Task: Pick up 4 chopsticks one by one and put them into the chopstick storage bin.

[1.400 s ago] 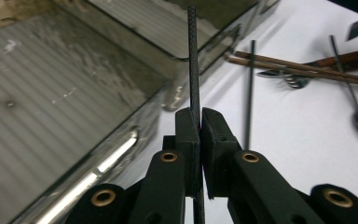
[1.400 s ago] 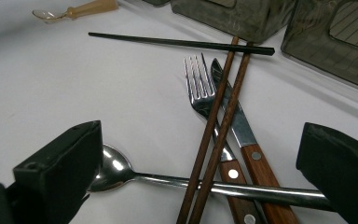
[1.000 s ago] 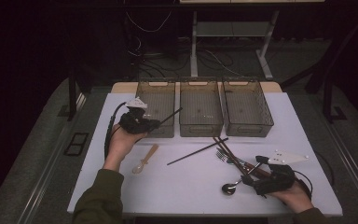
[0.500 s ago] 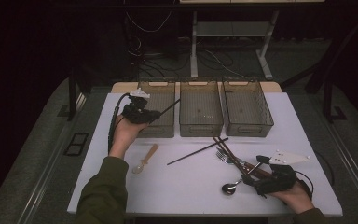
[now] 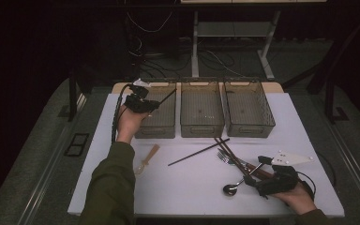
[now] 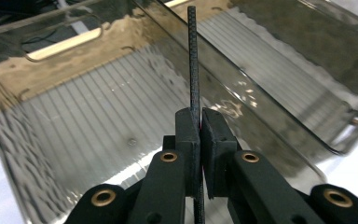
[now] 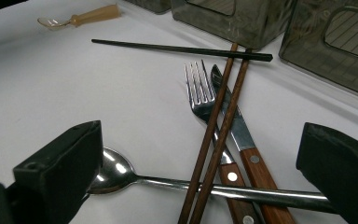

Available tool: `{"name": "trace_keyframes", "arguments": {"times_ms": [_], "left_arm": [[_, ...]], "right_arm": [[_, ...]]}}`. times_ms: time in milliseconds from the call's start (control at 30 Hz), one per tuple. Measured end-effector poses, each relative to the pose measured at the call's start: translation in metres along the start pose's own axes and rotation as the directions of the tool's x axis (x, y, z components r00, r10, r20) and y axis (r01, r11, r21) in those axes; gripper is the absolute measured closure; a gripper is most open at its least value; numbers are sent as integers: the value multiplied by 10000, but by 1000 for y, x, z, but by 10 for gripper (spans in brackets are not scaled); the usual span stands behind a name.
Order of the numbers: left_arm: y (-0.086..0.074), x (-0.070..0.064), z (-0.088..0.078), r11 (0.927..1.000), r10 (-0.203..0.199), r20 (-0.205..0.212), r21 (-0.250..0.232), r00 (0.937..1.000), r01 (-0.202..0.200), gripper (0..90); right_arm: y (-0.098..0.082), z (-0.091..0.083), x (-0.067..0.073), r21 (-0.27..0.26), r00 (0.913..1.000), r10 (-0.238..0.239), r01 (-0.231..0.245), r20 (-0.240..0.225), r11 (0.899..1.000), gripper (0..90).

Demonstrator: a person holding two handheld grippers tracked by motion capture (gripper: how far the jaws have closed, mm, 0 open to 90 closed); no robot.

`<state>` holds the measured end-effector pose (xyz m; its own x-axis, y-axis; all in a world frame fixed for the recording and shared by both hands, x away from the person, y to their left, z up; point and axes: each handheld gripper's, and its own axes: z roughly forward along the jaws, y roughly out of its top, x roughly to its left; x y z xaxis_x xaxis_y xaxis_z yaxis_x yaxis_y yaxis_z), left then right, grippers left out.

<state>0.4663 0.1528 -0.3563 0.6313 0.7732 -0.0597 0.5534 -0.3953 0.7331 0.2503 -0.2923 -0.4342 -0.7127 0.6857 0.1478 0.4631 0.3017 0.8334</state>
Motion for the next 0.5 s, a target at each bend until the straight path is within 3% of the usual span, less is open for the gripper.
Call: {"name": "trace_keyframes", "arguments": {"times_ms": [133,433,500], "left_arm": [[6,4,4,9998,164,-289,84,9994,-161,854],[7,14,15,9982,-361,-247,-489,9990,348,854],[6,16,19,9984,-327,-280,-471,9991,313,854]], "right_arm": [[0,0,0,-36,10000,7,-7,-12,10000,9],[0,-1,0,-78,10000,-5,5,-47,10000,9],[1,-1,0,-73,10000,4,-4,-47,10000,8]]}}
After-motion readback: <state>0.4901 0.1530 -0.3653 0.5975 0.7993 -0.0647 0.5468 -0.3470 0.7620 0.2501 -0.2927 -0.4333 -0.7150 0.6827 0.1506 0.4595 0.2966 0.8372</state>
